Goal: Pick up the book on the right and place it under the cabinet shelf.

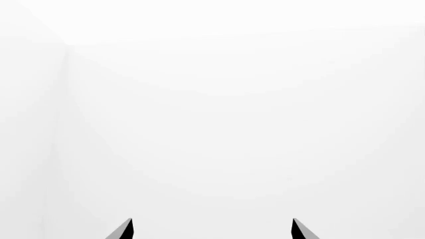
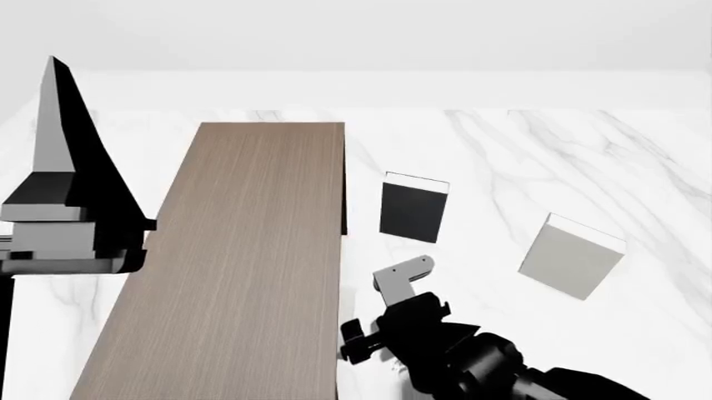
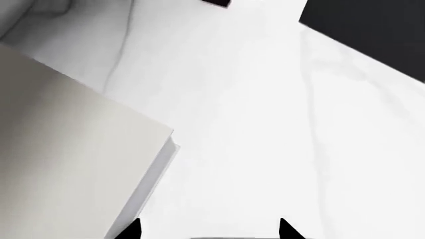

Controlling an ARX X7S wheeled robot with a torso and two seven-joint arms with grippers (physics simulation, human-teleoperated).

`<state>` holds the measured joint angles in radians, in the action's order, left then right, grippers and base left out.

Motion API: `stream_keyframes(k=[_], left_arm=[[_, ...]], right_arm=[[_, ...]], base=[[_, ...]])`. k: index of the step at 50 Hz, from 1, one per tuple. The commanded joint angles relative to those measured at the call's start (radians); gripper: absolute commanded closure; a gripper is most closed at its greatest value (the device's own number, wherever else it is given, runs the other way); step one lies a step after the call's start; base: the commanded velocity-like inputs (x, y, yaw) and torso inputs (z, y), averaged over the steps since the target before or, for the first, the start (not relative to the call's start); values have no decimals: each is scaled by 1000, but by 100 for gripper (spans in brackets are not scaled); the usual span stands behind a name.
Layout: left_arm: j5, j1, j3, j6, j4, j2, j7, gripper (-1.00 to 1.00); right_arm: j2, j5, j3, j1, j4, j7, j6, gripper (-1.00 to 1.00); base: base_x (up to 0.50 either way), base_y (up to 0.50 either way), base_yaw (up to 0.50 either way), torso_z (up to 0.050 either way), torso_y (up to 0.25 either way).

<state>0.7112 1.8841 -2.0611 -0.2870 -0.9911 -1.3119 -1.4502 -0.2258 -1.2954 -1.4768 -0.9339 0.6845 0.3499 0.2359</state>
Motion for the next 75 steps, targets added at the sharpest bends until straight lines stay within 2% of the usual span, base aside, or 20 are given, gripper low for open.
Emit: stream_keyframes(k=[1, 35, 45, 60, 75], left_arm=[[2, -6, 8, 3, 0, 1, 1, -100], [2, -26, 28, -2, 4, -7, 11, -100], [4, -29, 34, -1, 1, -11, 13, -100], [5, -33, 44, 4, -6, -14, 14, -100], [17, -30, 55, 16, -16, -17, 14, -100]], right_arm=[[32, 40, 51, -16, 43, -21, -35, -100], [71, 53, 95, -32, 84, -29, -119, -100], [10, 40, 93, -18, 8, 18, -88, -100], [-168, 0, 91, -3, -276, 180, -12, -100], [-224, -16, 92, -2, -330, 215, 18, -100]], base=[[0, 0, 0, 0, 0], [0, 0, 0, 0, 0], [-5, -2, -4, 0, 2], [-15, -11, -24, 5, 7], [0, 0, 0, 0, 0]])
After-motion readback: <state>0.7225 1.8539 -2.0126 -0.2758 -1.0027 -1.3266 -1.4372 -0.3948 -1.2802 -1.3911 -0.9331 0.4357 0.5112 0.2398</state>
